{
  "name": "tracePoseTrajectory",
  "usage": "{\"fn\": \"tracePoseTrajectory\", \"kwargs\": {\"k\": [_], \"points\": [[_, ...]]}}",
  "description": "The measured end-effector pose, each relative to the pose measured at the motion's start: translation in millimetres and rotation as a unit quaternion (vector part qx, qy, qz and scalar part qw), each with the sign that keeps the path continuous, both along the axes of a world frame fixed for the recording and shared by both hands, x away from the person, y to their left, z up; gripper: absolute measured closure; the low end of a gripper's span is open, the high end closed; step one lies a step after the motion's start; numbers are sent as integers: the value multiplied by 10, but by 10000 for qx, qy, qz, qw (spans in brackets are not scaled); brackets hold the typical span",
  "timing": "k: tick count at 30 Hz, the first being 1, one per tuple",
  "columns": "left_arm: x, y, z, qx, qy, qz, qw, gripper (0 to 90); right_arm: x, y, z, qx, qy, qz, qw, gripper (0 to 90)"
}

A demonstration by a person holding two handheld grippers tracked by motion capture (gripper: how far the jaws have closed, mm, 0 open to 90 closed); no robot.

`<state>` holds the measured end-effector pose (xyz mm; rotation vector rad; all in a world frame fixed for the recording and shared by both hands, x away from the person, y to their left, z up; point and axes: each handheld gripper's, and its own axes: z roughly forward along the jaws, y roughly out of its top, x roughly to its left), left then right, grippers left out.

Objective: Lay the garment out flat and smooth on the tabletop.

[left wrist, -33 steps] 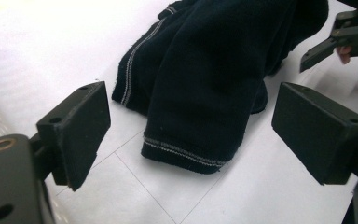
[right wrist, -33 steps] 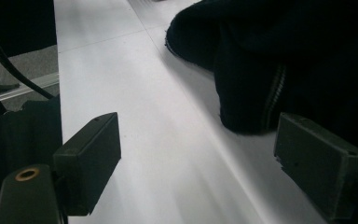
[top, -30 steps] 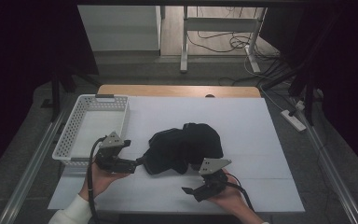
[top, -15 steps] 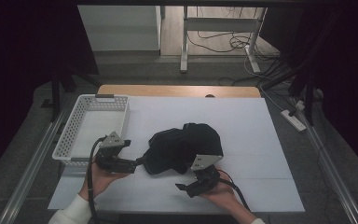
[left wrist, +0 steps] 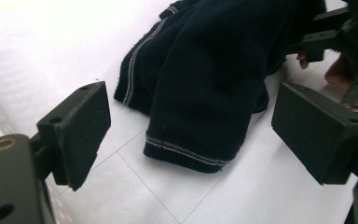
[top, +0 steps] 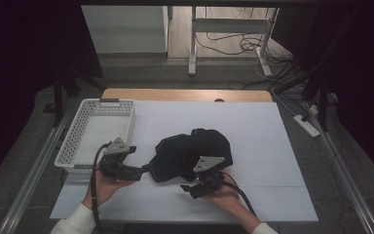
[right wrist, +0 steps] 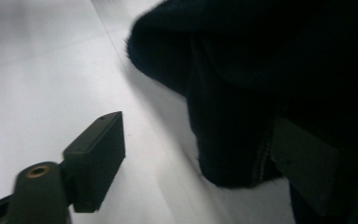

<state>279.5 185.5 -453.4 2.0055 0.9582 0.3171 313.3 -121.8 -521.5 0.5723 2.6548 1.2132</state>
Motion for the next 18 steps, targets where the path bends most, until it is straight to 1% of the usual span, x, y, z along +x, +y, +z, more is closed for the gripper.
{"fn": "tracePoseTrajectory", "kwargs": {"k": [4, 9, 10, 11, 15, 16, 17, 18], "points": [[-4, 4, 3, 22, -11, 2, 10000, 124, 43, 6, -30, -109, -21, -160, 9998, 255], [-5, 1, 4, 37, -20, 5, 10000, 124, 90, 35, -105, -378, -169, -373, 9984, 411], [-5, 3, 3, 29, -14, -6, 10000, 124, 96, 39, -116, -421, -189, -379, 9982, 425], [-5, 6, 3, 8, -12, -15, 10000, 125, 100, 41, -118, -400, -195, -370, 9983, 451], [-7, 14, 7, 4, -26, 1, 10000, 126, 111, 26, -103, -445, -296, -340, 9980, 620], [-8, 15, 7, 7, -28, 5, 10000, 127, 111, 22, -93, -477, -298, -304, 9980, 675], [-9, 16, 7, 17, -35, 13, 10000, 127, 108, 22, -90, -467, -295, -258, 9981, 710], [-12, 17, 8, 39, -65, 39, 10000, 127, 101, 23, -82, -511, -324, -216, 9979, 740]]}}
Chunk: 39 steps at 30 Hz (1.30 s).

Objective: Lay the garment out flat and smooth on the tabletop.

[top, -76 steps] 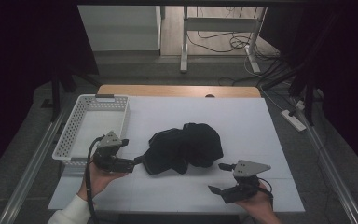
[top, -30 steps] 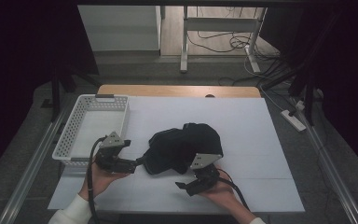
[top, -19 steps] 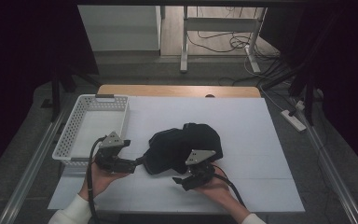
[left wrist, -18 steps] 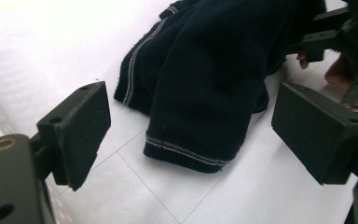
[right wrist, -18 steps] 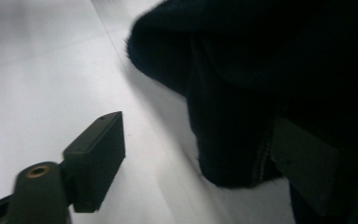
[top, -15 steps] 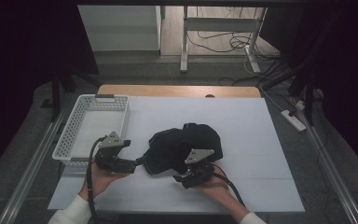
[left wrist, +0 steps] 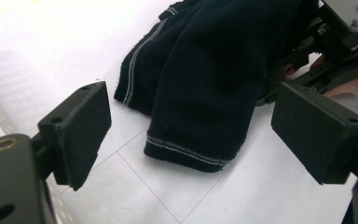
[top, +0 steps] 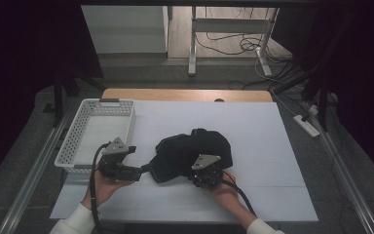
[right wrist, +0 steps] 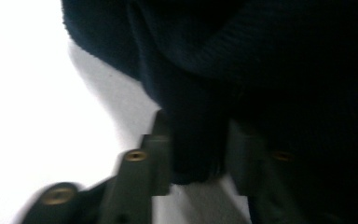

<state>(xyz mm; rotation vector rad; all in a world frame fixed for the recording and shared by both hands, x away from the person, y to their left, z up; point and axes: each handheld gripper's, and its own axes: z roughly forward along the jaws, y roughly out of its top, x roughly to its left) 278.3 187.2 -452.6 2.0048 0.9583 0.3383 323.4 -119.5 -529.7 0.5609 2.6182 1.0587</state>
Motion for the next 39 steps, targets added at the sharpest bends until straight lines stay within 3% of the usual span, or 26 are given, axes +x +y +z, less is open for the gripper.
{"fn": "tracePoseTrajectory", "kwargs": {"k": [3, 8, 15, 19, 29, 39], "points": [[-16, 2, 15, 80, -115, 80, 9999, 136, -21, -8, 19, -74, -50, 93, 9999, 782], [-9, 2, 11, 34, -71, 32, 10000, 139, -89, -110, 124, -82, 195, 275, 9994, 794], [10, -70, -3, 73, -38, -85, 9999, 138, -348, -480, 297, 64, 241, 263, 9993, 797], [27, -117, -6, 101, -31, -156, 9998, 138, -388, -766, 344, 216, 357, 71, 9991, 796], [58, -228, -29, 194, -14, -305, 9993, 138, -553, -1393, 356, 307, 345, -342, 9983, 794], [61, -261, -41, 233, 3, -346, 9991, 138, -637, -1781, 334, 238, 352, -828, 9957, 791]]}}
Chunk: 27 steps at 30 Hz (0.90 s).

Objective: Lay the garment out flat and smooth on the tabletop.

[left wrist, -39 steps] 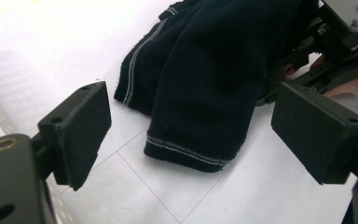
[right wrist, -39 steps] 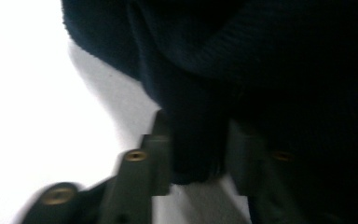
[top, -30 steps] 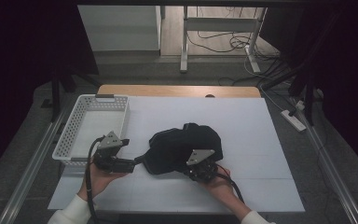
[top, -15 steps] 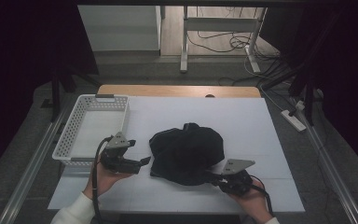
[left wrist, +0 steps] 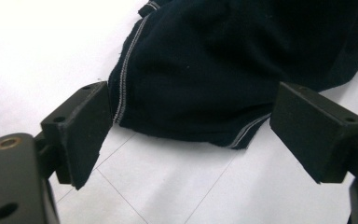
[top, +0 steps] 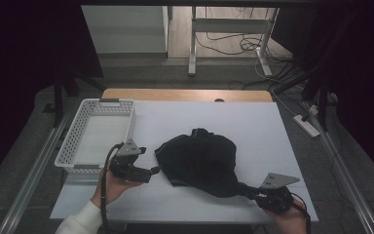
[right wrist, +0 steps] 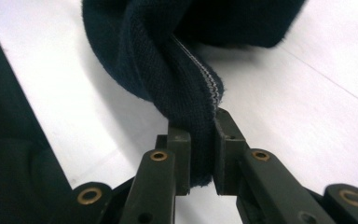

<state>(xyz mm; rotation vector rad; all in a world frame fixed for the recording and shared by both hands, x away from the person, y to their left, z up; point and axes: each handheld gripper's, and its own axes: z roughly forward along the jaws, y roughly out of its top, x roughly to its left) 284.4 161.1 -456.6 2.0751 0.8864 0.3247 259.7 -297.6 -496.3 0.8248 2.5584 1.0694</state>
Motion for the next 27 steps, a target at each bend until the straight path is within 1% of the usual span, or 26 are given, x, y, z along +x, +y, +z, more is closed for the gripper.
{"fn": "tracePoseTrajectory", "kwargs": {"k": [2, 6, 9, 11, 15, 18, 19, 20, 21, 22, 24, 25, 27], "points": [[-2, -2, -1, 3, 3, 1, 10000, 137, 7, -20, -12, 10, 4, 31, 10000, 788], [-6, -6, -4, 9, 2, -2, 10000, 138, 10, 7, -17, -44, -37, 107, 9999, 783], [-8, -5, -7, 13, 9, 7, 10000, 138, 14, 13, -20, -51, -24, 148, 9999, 782], [-13, -4, -3, 12, -1, 4, 10000, 138, 14, 5, -23, -20, 0, 155, 9999, 782], [-15, 2, -5, 15, 4, 10, 10000, 138, 14, 9, -12, -5, -34, 178, 9998, 777], [-15, -1, -11, 20, 12, 12, 10000, 137, 15, 15, -16, -4, -40, 218, 9998, 756], [-16, -4, -11, 21, 13, 6, 10000, 137, 13, 18, -17, -4, -41, 225, 9997, 729], [-18, -7, -10, 22, 13, 1, 10000, 138, 9, 24, -13, 4, -56, 234, 9997, 677], [-20, -10, -10, 17, 18, 0, 10000, 137, 0, 32, -1, 32, -102, 224, 9997, 605], [-21, -12, -10, -3, 26, -2, 10000, 137, -17, 44, 28, 72, -164, 170, 9997, 525], [-21, -15, -9, -17, 33, -10, 10000, 137, -59, 70, 108, 242, -383, 44, 9990, 415], [-23, -18, -9, -6, 29, -6, 10000, 137, -82, 81, 146, 378, -471, 11, 9982, 388], [-24, -16, -10, -12, 32, -5, 10000, 137, -131, 108, 218, 612, -559, 17, 9966, 364]]}}
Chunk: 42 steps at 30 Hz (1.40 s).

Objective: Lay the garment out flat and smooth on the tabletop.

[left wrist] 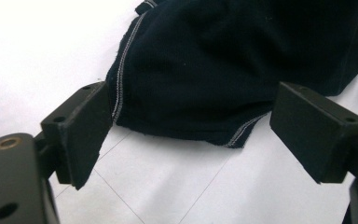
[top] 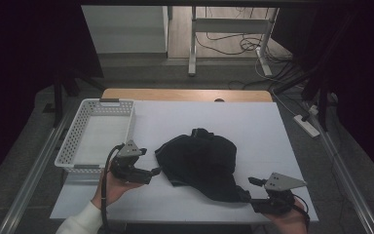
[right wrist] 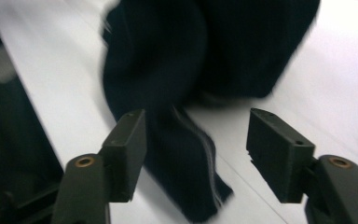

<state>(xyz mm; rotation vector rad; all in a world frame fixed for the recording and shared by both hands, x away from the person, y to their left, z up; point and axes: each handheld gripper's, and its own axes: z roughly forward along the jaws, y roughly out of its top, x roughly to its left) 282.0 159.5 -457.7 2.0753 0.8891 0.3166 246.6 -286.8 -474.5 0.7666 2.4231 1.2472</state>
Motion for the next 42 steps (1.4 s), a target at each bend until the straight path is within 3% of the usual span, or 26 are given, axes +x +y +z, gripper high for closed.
{"fn": "tracePoseTrajectory", "kwargs": {"k": [3, 5, 14, 21, 25, 31, 42], "points": [[-1, 1, 3, -3, -8, 7, 10000, 137, -66, 84, 59, 219, -32, 214, 9995, 357], [-4, -4, 3, 7, -6, -8, 10000, 137, -90, 165, 72, 241, -20, 384, 9990, 359], [-3, -12, -7, 18, 15, -19, 10000, 137, -159, 506, 41, 205, 35, 920, 9955, 354], [-2, -23, -19, 37, 25, -32, 10000, 137, -161, 766, -67, -47, 198, 1280, 9916, 349], [-3, -18, -18, 32, 26, -18, 10000, 136, -165, 876, -103, 11, 344, 1397, 9896, 345], [-3, -15, -21, 28, 32, -17, 10000, 136, -176, 1027, -195, -243, 396, 1544, 9869, 341], [-2, -19, -27, 38, 40, -18, 10000, 137, -76, 1157, -342, -627, 435, 1510, 9856, 330]]}}
